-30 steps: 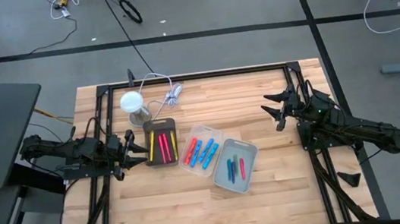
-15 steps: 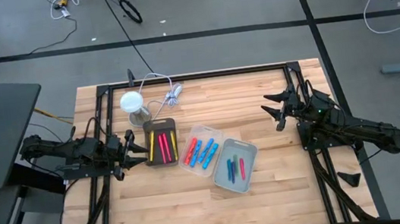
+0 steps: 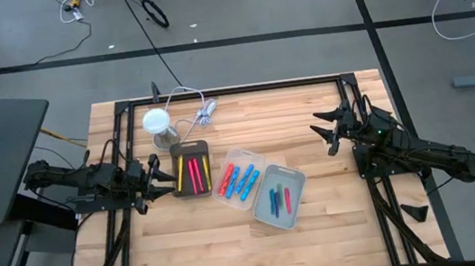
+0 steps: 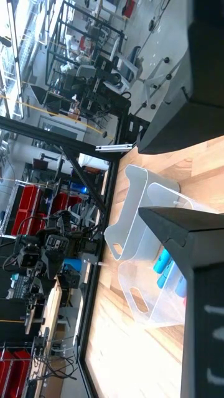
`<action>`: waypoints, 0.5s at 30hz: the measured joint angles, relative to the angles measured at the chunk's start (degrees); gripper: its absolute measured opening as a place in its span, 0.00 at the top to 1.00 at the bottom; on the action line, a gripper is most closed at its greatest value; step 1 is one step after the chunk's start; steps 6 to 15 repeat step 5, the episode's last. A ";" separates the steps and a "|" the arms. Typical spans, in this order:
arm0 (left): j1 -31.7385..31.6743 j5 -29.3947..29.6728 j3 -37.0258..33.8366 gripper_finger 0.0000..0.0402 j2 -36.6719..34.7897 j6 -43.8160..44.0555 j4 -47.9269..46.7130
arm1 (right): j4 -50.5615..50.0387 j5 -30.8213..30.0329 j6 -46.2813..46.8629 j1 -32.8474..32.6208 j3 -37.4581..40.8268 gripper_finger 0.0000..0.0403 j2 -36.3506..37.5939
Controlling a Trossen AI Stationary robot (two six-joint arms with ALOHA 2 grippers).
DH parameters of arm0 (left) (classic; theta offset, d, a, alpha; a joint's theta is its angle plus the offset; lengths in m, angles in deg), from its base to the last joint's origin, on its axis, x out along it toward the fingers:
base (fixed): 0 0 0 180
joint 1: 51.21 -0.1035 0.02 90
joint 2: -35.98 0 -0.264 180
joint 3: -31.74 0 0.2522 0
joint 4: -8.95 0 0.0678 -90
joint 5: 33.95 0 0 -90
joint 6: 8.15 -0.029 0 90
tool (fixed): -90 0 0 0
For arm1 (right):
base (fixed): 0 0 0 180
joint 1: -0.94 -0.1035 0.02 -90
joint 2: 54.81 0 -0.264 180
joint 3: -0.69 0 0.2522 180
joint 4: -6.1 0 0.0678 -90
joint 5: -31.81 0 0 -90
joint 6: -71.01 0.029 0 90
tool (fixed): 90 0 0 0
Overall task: Pick & Place Markers
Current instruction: Return to Home Position
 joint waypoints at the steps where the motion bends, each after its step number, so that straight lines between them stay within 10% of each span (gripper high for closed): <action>1: 0.00 0.00 0.00 0.62 0.00 -0.02 0.00 | 0.00 -0.02 0.00 0.00 0.00 0.48 0.00; 15: 0.02 0.00 0.00 0.62 0.00 -0.02 0.01 | 0.02 0.00 0.00 -0.02 0.00 0.48 0.00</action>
